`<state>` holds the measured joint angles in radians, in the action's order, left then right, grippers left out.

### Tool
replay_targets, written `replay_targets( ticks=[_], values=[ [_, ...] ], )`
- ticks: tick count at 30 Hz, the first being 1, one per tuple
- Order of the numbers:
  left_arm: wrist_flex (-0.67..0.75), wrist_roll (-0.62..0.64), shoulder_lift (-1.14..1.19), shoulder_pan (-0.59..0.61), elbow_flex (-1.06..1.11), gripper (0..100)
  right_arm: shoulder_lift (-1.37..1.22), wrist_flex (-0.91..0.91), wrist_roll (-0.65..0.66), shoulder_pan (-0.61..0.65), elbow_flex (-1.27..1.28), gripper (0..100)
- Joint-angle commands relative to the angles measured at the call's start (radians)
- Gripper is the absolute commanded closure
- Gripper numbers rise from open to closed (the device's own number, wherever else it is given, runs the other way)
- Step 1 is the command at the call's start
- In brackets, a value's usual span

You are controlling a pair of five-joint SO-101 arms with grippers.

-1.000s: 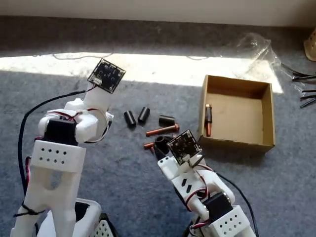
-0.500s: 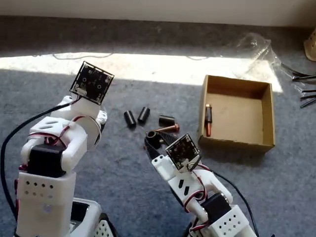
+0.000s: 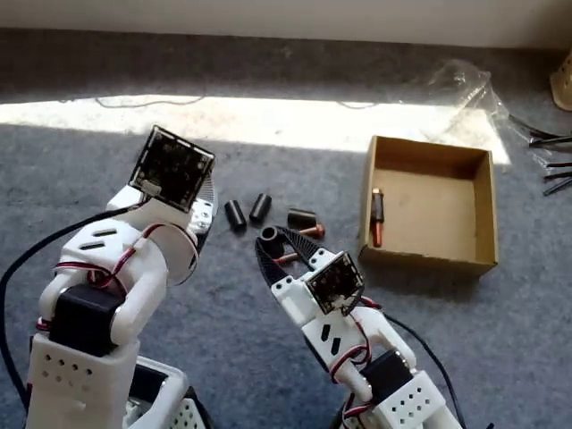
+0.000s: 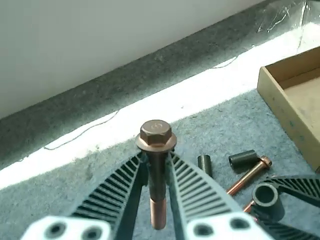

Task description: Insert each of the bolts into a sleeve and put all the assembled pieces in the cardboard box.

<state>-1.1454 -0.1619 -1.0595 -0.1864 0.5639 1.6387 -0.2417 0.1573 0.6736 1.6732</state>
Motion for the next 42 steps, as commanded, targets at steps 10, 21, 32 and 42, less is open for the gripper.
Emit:
replay_targets(
  ticks=[10, 21, 32, 42],
  values=[
    [0.233, 0.222, -0.024, -0.021, 0.085, 100, 0.01, 0.042, -0.144, 0.002, 0.085, 99.5],
    [0.341, 0.387, -0.024, -0.022, 0.087, 100, 0.01, 0.153, -0.057, 0.005, 0.085, 99.4],
    [0.379, 0.466, -0.024, -0.11, 0.088, 100, 0.008, 0.191, -0.029, 0.005, 0.119, 99.4],
    [0.377, 0.468, -0.024, -0.209, 0.088, 100, 0.008, 0.143, -0.029, 0.005, 0.125, 99.4]
  ],
)
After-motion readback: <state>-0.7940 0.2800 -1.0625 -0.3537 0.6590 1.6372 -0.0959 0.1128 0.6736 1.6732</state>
